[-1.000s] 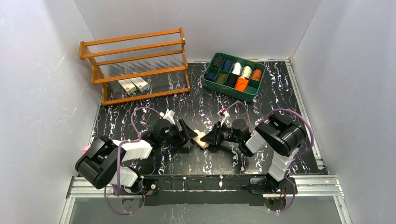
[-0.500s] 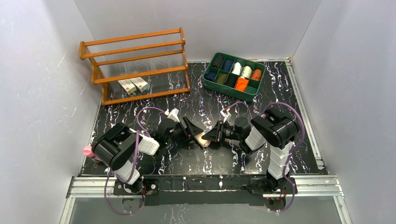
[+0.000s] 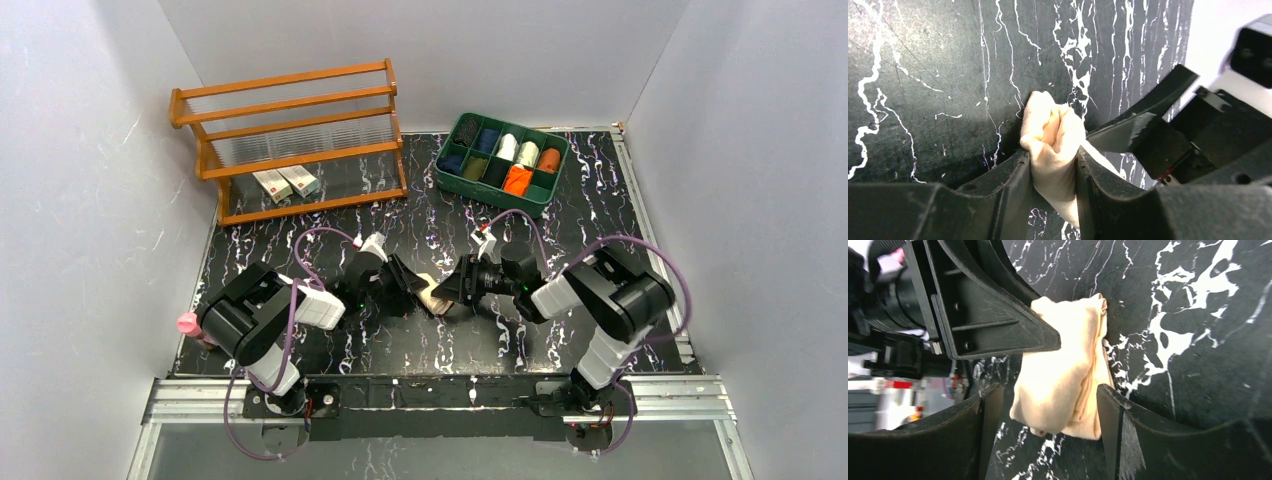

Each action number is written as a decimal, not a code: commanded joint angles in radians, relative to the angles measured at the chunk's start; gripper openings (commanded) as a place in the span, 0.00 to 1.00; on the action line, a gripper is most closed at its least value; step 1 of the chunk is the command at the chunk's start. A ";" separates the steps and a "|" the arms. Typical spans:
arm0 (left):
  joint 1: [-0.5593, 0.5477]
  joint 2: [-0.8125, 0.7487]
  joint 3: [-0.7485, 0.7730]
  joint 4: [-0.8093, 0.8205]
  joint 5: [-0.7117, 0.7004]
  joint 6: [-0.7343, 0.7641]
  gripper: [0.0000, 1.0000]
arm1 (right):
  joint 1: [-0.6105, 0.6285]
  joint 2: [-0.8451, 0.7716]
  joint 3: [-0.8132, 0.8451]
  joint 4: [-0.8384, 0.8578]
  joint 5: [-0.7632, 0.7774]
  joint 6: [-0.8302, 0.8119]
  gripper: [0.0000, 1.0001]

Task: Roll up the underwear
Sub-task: Roll the underwear to the center of the board, then pick up the underwear from the center of the board.

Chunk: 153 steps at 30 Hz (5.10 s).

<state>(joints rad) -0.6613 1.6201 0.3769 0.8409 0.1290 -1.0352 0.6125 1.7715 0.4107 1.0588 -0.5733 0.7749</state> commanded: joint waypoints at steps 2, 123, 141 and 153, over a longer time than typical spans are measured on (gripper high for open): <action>-0.004 -0.009 0.040 -0.481 -0.145 0.120 0.28 | 0.032 -0.230 0.044 -0.428 0.168 -0.320 0.82; 0.057 -0.128 0.158 -0.760 -0.104 0.193 0.66 | 0.399 -0.083 0.265 -0.877 0.750 -0.740 0.16; 0.245 -0.492 0.300 -1.149 -0.049 0.284 0.80 | 0.177 -0.302 0.750 -1.330 0.999 -0.308 0.01; 0.247 -0.432 0.354 -1.196 0.031 0.369 0.83 | -0.113 -0.156 1.045 -1.430 1.167 -0.256 0.01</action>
<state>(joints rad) -0.4206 1.1938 0.6857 -0.3012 0.1231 -0.7135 0.5520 1.5404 1.3549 -0.3268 0.5100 0.5016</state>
